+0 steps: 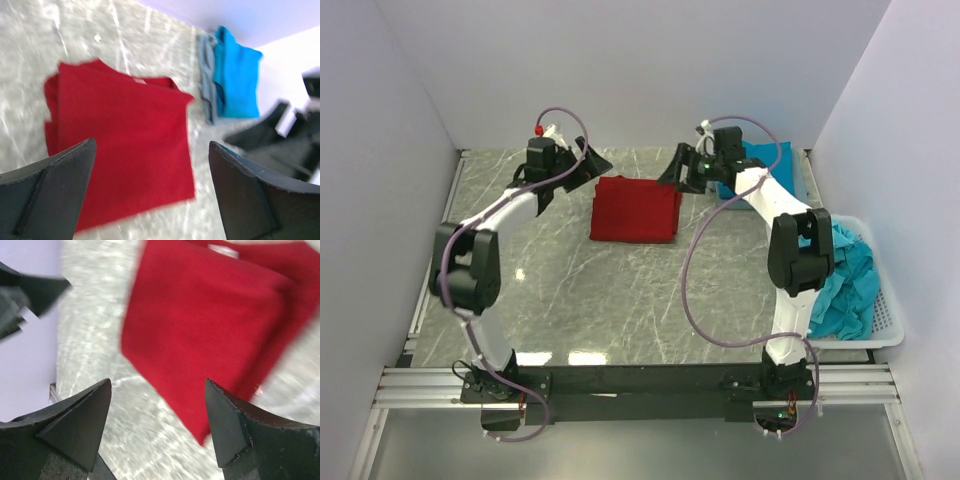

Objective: Fold and stack the t-shirts
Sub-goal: Fold the tshirt

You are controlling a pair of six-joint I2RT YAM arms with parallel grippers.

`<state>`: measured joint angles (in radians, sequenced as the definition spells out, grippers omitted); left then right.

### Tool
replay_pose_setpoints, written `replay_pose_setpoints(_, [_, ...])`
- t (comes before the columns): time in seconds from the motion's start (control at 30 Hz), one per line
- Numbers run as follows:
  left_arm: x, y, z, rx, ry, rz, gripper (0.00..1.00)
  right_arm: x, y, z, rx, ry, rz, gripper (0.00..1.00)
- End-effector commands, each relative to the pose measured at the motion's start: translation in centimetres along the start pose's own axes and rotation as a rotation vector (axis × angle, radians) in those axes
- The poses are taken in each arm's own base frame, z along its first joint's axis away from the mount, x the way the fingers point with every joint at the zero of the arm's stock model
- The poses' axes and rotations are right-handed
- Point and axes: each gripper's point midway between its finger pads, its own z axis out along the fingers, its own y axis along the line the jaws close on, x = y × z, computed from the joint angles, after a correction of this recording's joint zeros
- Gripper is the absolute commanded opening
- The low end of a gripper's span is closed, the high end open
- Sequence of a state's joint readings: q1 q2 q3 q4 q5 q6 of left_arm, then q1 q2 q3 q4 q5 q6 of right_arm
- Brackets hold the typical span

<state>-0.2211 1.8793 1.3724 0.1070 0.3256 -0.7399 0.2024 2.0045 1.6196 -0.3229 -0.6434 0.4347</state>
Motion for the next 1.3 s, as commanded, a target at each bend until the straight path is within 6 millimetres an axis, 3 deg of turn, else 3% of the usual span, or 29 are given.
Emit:
replay_pose_setpoints(0.0, [-0.1, -2.9, -3.4, 0.073, -0.036, 0.02, 0.99, -1.6, 2.6, 1.3, -0.078, -0.049, -0.06, 0.82])
replay_pose_setpoints(0.03, [0.3, -2.8, -3.8, 0.066, -0.034, 0.017, 0.99, -2.1, 3.5, 1.8, -0.093, -0.057, -0.07, 0.81])
replay_pose_setpoints(0.07, [1.1, -2.1, -4.2, 0.045, -0.028, 0.01, 0.99, -2.3, 3.4, 2.3, -0.096, -0.052, -0.065, 0.82])
replay_pose_setpoints(0.1, [1.1, -2.6, -4.8, 0.054, -0.036, 0.015, 0.99, -1.8, 2.7, 3.5, -0.089, -0.028, -0.044, 0.82])
replay_pose_setpoints(0.17, [2.4, -2.0, -5.3, 0.047, -0.017, 0.001, 0.99, -3.3, 2.9, 4.3, -0.094, -0.055, -0.049, 0.82])
replay_pose_setpoints(0.2, [2.8, -2.2, -5.5, 0.059, -0.007, 0.001, 1.0, -2.9, 1.4, 5.7, -0.07, -0.037, -0.02, 0.82])
replay_pose_setpoints(0.23, [3.1, -2.1, -5.6, 0.061, 0.001, -0.003, 0.99, -4.3, 1.7, 6.0, -0.067, -0.066, -0.034, 0.82])
replay_pose_setpoints(0.3, [4.3, -1.9, -5.8, 0.066, 0.026, -0.017, 0.99, -4.3, -0.8, 7.9, -0.018, -0.058, -0.011, 0.82])
replay_pose_setpoints(0.33, [4.5, -1.8, -5.8, 0.065, 0.034, -0.022, 1.0, -5.6, -1.1, 8.1, 0.008, -0.086, -0.017, 0.82])
replay_pose_setpoints(0.37, [5.2, -1.5, -5.9, 0.061, 0.049, -0.028, 0.99, -5.1, -3.0, 9.4, 0.034, -0.069, 0.005, 0.82])
replay_pose_setpoints(0.43, [5.6, -1.4, -6.2, 0.057, 0.056, -0.029, 0.99, -6.2, -3.7, 9.9, 0.054, -0.08, 0.021, 0.82])
replay_pose_setpoints(0.5, [6.0, -1.3, -6.7, 0.054, 0.054, -0.025, 0.99, -5.6, -6.0, 10.9, 0.098, -0.054, 0.051, 0.82])
replay_pose_setpoints(0.63, [6.2, -1.2, -7.3, 0.042, 0.049, -0.016, 0.99, -6.1, -6.5, 11.4, 0.106, -0.074, 0.038, 0.82])
replay_pose_setpoints(0.73, [6.4, -1.5, -7.8, 0.046, 0.053, -0.01, 0.99, -6.8, -5.5, 10.7, 0.091, -0.083, 0.013, 0.83])
replay_pose_setpoints(0.83, [6.4, -1.7, -8.4, 0.042, 0.048, -0.007, 0.99, -8.6, -3.5, 8.6, 0.099, -0.114, -0.042, 0.84])
replay_pose_setpoints(0.87, [6.3, -1.8, -8.6, 0.044, 0.044, -0.006, 0.99, -9.7, -1.8, 7.0, 0.093, -0.143, -0.082, 0.84])
replay_pose_setpoints(0.93, [5.9, -2.3, -9.3, 0.05, 0.02, -0.001, 0.99, -9.6, -1.5, 5.5, 0.142, -0.157, -0.096, 0.84])
replay_pose_setpoints(0.97, [5.9, -2.2, -9.7, 0.047, 0.015, 0.002, 0.99, -10.6, 0.2, 3.3, 0.153, -0.2, -0.131, 0.85])
replay_pose_setpoints(1.0, [5.4, -2.7, -10.4, 0.046, -0.007, 0.007, 0.99, -9.3, -1.3, 3.2, 0.216, -0.192, -0.121, 0.85])
replay_pose_setpoints(1.1, [4.7, -2.6, -12.0, 0.019, -0.057, 0.024, 0.99, -8.7, -0.2, 0.4, 0.274, -0.236, -0.14, 0.87])
replay_pose_setpoints(1.13, [5.1, -2.1, -12.4, -0.003, -0.053, 0.022, 0.99, -6.9, -2.0, 0.4, 0.33, -0.211, -0.117, 0.87])
replay_pose_setpoints(1.17, [5.0, -2.0, -12.9, -0.015, -0.065, 0.021, 0.99, -6.3, -1.3, -0.2, 0.333, -0.213, -0.121, 0.87])
replay_pose_setpoints(1.2, [4.4, -2.2, -13.7, -0.02, -0.096, 0.023, 0.99, -4.5, -2.4, 0.1, 0.362, -0.18, -0.109, 0.87])
replay_pose_setpoints(1.27, [4.9, -1.3, -14.5, -0.054, -0.11, 0.002, 0.99, -3.2, -2.8, 0.0, 0.391, -0.166, -0.104, 0.87])
